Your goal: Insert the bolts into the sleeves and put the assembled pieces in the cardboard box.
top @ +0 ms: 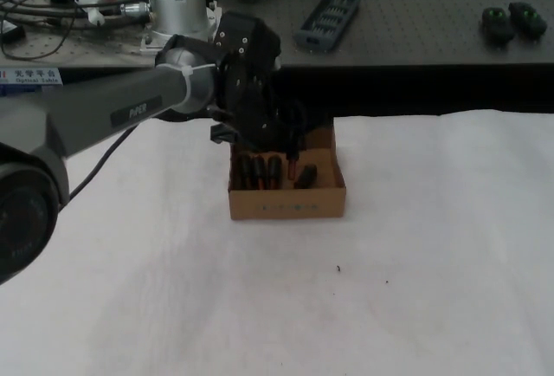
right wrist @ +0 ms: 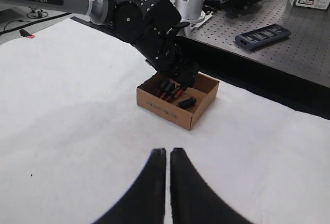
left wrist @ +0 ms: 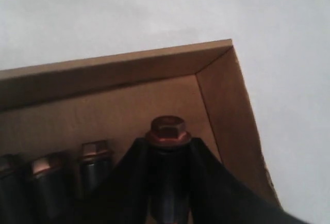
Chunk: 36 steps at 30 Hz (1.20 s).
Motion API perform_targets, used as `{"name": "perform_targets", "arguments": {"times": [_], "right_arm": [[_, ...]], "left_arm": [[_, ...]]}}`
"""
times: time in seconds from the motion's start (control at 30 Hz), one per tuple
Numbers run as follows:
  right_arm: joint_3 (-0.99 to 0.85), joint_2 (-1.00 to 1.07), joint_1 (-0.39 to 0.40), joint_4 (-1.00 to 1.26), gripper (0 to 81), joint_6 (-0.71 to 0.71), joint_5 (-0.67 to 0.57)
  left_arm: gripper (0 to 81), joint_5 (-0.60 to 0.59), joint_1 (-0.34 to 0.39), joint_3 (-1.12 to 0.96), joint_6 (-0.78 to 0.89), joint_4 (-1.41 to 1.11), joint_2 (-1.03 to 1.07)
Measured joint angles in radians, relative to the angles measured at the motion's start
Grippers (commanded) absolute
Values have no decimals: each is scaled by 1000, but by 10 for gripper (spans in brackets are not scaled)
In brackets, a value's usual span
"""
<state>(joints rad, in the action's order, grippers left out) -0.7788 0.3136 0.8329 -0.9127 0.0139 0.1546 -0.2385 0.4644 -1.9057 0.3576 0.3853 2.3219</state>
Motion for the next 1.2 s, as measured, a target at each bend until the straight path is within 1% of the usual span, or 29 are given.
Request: {"name": "perform_targets", "arguments": {"times": [0.17, 0.23, 0.27, 0.33, 0.4, 0.43, 0.47, 0.5, 0.53, 0.7, 0.93, 0.97, 1.07, 1.13, 1.17, 1.2], "right_arm": [[0, 0, 0, 0, 34, 0, 7], [0, 0, 0, 0, 34, 0, 12], [0, 0, 0, 0, 34, 0, 12], [0, 0, 0, 0, 34, 0, 12], [0, 0, 0, 0, 34, 0, 12], [0, 0, 0, 0, 34, 0, 12], [0, 0, 0, 0, 34, 0, 14], [0, 0, 0, 0, 34, 0, 13], [0, 0, 0, -2, 34, 0, 13], [0, 0, 0, -1, 34, 0, 14], [0, 0, 0, -1, 34, 0, 14], [0, 0, 0, 1, 34, 0, 14], [0, -3, 0, 49, 34, 0, 20], [0, -14, 0, 93, 34, 0, 41], [0, -23, 0, 115, 34, 0, 59], [0, -31, 0, 128, 34, -14, 93]], "left_arm": [[6, -85, -1, 0, 2, -13, 39], [0, -88, -1, 0, 2, -13, 39], [21, -83, -1, -2, 2, -13, 39], [113, -72, -1, -7, 2, -13, 42], [248, -58, -1, -12, 2, -13, 43], [295, -49, -1, -12, 2, -13, 43], [331, -46, -1, -12, 2, -13, 43], [336, -45, -1, -12, 2, -13, 43], [329, -41, -1, -15, 2, -9, 43], [245, -23, -1, -17, 2, 19, 43], [240, -19, -1, -18, 2, 25, 33], [228, -19, -1, -18, 2, 25, 23], [151, -9, -5, -18, -2, 23, -30], [115, -5, -9, -18, -45, 17, -117], [115, -4, -11, -20, -123, 16, -152], [117, -4, -13, -19, -162, 17, -190]]}}
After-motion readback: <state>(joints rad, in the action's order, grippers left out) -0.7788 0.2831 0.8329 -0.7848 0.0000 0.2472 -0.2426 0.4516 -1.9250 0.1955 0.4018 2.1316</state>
